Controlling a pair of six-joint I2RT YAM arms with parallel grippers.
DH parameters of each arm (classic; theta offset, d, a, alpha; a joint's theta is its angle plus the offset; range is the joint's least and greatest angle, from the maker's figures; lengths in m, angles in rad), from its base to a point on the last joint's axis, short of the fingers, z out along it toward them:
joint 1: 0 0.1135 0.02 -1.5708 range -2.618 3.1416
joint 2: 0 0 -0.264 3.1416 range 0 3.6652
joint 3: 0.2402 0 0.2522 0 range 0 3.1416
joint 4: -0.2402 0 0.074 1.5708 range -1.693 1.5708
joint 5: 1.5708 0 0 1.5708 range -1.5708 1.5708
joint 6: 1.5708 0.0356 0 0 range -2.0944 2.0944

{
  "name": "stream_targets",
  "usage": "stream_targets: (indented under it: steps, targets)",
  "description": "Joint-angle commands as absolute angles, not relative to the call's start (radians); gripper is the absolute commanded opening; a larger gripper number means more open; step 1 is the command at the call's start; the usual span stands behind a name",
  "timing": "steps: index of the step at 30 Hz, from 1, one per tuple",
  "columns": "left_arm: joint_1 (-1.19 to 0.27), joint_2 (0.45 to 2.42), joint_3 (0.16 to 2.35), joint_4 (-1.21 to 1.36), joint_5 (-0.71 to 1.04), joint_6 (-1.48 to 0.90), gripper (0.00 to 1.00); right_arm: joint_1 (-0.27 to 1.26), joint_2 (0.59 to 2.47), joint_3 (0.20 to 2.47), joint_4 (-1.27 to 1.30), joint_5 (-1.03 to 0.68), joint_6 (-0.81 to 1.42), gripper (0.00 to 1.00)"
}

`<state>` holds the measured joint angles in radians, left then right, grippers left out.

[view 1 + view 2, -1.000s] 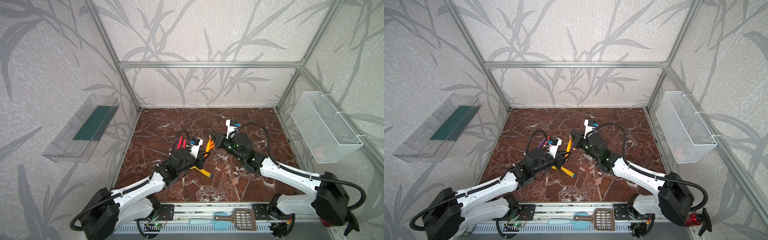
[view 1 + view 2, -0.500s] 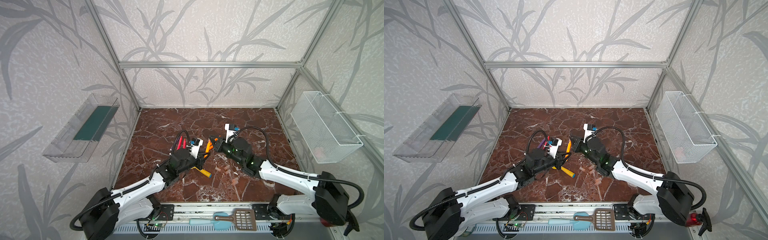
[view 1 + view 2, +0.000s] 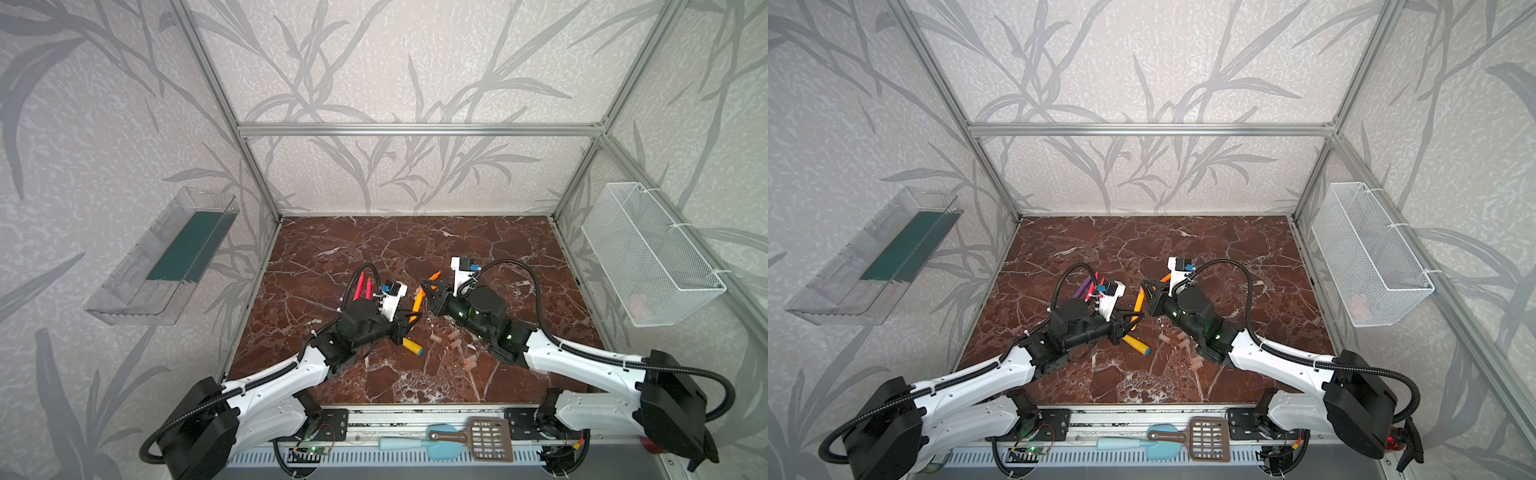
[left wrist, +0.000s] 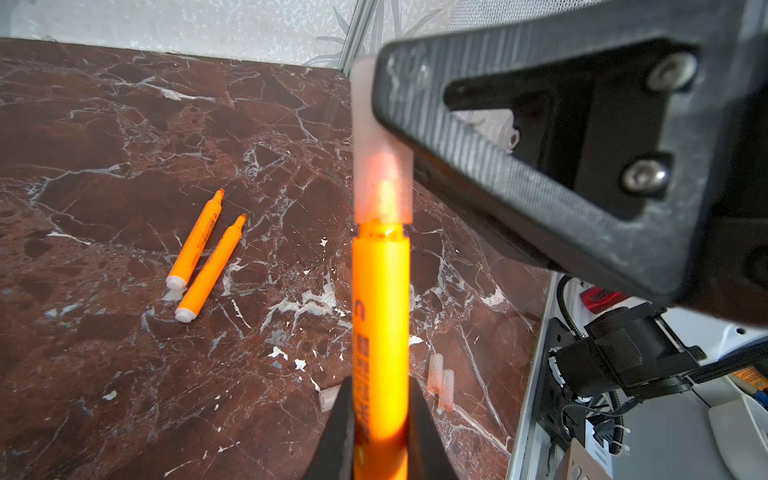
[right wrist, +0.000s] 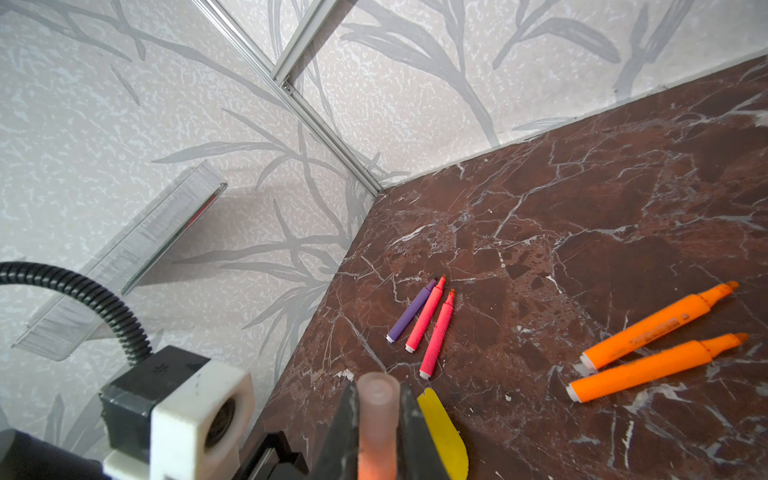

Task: Insert the pens into the pen caps
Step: 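Lower the cap onto the highlighter tip held upright by the left gripper, then press the cap down onto the highlighter and open the right gripper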

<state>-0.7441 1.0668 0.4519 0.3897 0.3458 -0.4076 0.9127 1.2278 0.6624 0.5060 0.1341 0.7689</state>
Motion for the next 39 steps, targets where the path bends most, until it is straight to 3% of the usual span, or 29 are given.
stream_targets:
  steps: [1,7,18,26,31,39]
  targets:
    - [-0.726,1.046,0.462,0.505,0.336,-0.424,0.0,0.95,1.223,0.63,0.462,0.03,0.748,0.0]
    - [-0.725,1.051,0.462,0.509,0.34,-0.417,0.0,0.951,1.252,0.624,0.468,0.0,0.743,0.08]
    - [-0.726,1.043,0.457,0.509,0.33,-0.408,0.0,0.951,1.181,0.583,0.402,0.099,0.74,0.37]
    - [-0.726,1.051,0.46,0.509,0.333,-0.407,0.0,0.951,1.113,0.556,0.393,0.119,0.733,0.42]
    - [-0.726,1.053,0.462,0.503,0.333,-0.4,0.0,0.951,1.078,0.603,0.42,0.088,0.696,0.57]
    - [-0.726,1.046,0.463,0.497,0.336,-0.394,0.0,0.903,1.201,0.786,0.371,0.06,0.685,0.64]
